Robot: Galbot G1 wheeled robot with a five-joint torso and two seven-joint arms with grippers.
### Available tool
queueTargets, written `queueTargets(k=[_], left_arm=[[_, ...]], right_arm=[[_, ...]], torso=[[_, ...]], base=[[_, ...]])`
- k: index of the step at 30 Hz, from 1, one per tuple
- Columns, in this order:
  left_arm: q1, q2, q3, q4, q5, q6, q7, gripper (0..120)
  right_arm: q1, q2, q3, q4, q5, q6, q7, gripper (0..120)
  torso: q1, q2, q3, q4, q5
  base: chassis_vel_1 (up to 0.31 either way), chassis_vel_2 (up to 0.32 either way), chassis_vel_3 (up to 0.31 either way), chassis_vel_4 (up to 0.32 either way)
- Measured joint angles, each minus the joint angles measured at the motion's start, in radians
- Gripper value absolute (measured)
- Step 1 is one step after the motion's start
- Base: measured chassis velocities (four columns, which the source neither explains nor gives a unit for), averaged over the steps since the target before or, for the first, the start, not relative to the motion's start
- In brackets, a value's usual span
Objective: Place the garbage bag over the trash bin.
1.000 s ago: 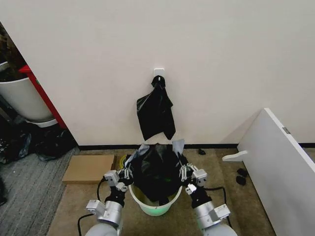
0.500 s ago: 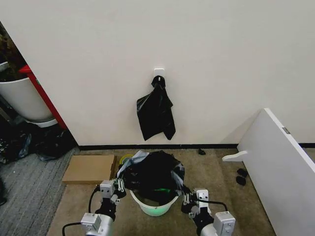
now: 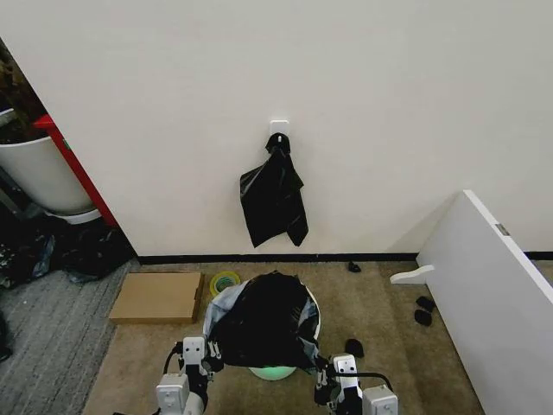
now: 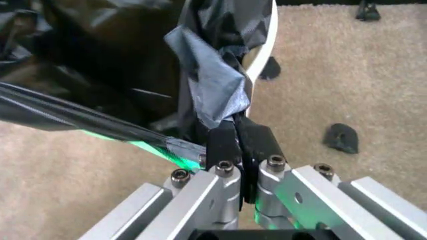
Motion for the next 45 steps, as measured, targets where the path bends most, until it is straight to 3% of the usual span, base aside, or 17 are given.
queueTargets(k=[8, 23, 30, 32, 37, 45], left_arm=[[-0.025, -0.021, 0.021, 0.075, 0.055, 0.021, -0.031, 0], [-0.068, -0.02, 0.04, 0.126, 0.057, 0.049, -0.04, 0], [-0.068, 0.0, 0.058, 0.117, 0.053, 0.063, -0.04, 0], [-0.067, 0.01, 0.059, 0.102, 0.046, 0.065, -0.04, 0], [-0.054, 0.048, 0.054, 0.047, 0.019, 0.084, -0.047, 0], [-0.046, 0.079, 0.047, -0.008, -0.039, 0.16, -0.088, 0]], right_arm=[[0.014, 0.015, -0.024, -0.107, -0.153, 0.007, -0.028, 0], [0.034, 0.027, -0.033, -0.256, -0.432, 0.014, -0.082, 0], [0.006, 0.002, -0.047, -0.217, -0.39, -0.009, -0.07, 0], [-0.003, -0.011, -0.053, -0.192, -0.358, -0.024, -0.062, 0], [0.003, -0.045, -0.043, -0.077, -0.197, -0.111, -0.001, 0], [0.038, -0.04, -0.027, -0.094, -0.148, -0.13, 0.008, 0]], torso=[[0.0, 0.0, 0.0, 0.0, -0.0001], [0.0, 0.0, 0.0, 0.0006, -0.0017], [0.0, 0.0, 0.0, -0.0002, -0.0007], [0.0, 0.0, 0.0, -0.0003, 0.002], [0.0, 0.0, 0.0, -0.0001, 0.0], [0.0, 0.0, 0.0, 0.0, 0.0002]], base=[[0.0, 0.0, 0.0, 0.0], [0.0, 0.0, 0.0, 0.0], [0.0, 0.0, 0.0, 0.0], [0.0, 0.0, 0.0, 0.0], [0.0, 0.0, 0.0, 0.0], [0.0, 0.0, 0.0, 0.0]])
